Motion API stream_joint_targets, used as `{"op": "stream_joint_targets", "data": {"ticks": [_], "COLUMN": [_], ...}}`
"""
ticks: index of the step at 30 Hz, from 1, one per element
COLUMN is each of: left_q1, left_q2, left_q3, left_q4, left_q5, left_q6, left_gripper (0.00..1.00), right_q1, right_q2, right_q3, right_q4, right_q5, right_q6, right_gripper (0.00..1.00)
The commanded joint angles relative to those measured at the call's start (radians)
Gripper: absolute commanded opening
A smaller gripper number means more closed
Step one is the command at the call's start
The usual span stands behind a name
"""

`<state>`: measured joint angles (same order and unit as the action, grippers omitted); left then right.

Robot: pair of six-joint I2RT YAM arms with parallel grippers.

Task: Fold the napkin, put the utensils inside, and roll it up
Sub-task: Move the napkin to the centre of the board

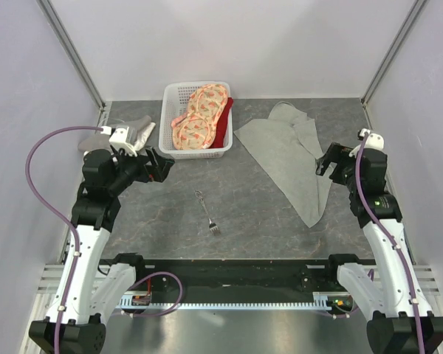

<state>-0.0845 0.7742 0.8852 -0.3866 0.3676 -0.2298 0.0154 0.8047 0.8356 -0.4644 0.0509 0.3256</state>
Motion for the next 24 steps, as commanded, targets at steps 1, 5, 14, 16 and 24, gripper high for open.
{"op": "stream_joint_targets", "data": {"ticks": [1,5,14,16,24], "left_q1": [0.005,0.005,0.005,0.005,0.005], "left_q2": [0.013,0.016,0.022,0.031,0.077], "left_q3": [-0.009,-0.009,-0.025,-0.028,-0.026], "left_q4": [0.045,0.045,0.045,0.046,0.046], "left_q5": [-0.015,-0.036,-0.035,-0.007,0.042], "left_q6": [0.029,0.032,0.044,0.044,0.061], "left_gripper": [1.0,1.0,1.0,1.0,0.97], "right_q1": [-0.002,-0.002,0.003,0.014,0.087], "right_q2": [0.024,0.047,0.192,0.252,0.569], "right_q3": [0.085,0.097,0.16,0.203,0.431], "right_q4": [-0.028,-0.025,0.042,0.047,0.056], "right_q5": [-0.074,-0.074,0.024,0.062,0.129], "right_q6": [-0.007,-0.007,-0.022,-0.033,-0.086], "right_gripper": [0.98,0.98,0.98,0.97,0.91]}}
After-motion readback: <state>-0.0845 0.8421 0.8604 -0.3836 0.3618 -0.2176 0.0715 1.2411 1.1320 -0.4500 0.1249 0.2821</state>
